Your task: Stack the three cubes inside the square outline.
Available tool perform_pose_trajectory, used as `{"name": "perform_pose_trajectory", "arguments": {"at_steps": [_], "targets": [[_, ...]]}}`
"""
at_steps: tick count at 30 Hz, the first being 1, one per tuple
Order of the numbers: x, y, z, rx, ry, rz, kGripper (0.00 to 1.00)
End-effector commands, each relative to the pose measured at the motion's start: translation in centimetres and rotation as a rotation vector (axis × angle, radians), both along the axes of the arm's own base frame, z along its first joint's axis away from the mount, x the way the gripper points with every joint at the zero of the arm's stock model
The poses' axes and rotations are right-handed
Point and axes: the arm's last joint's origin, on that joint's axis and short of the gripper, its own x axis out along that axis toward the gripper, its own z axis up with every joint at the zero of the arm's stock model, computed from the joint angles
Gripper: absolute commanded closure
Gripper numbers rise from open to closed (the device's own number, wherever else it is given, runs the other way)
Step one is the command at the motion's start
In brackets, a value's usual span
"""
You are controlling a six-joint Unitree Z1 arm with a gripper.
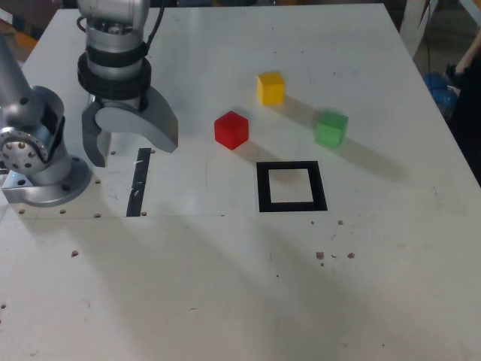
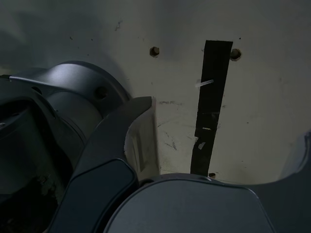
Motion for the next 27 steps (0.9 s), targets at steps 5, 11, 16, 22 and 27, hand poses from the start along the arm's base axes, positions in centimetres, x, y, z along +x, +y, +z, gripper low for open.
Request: {"name": "perform_pose_trajectory", "arguments": {"at_steps": [5, 11, 16, 22, 27], "targets": [[0.1, 0.0, 0.1, -0.001, 0.003, -0.005, 0.01], [1.9, 0.7, 1.9, 0.018, -0.049, -0.030, 0.01], [5.5, 1.7, 4.7, 0.066, -0.112, -0.105, 0.01], [8.4, 3.7, 5.2, 0.082, -0.064, -0.199, 0.01], [10.1, 6.0, 3.4, 0.072, 0.004, -0.241, 0.01]]}}
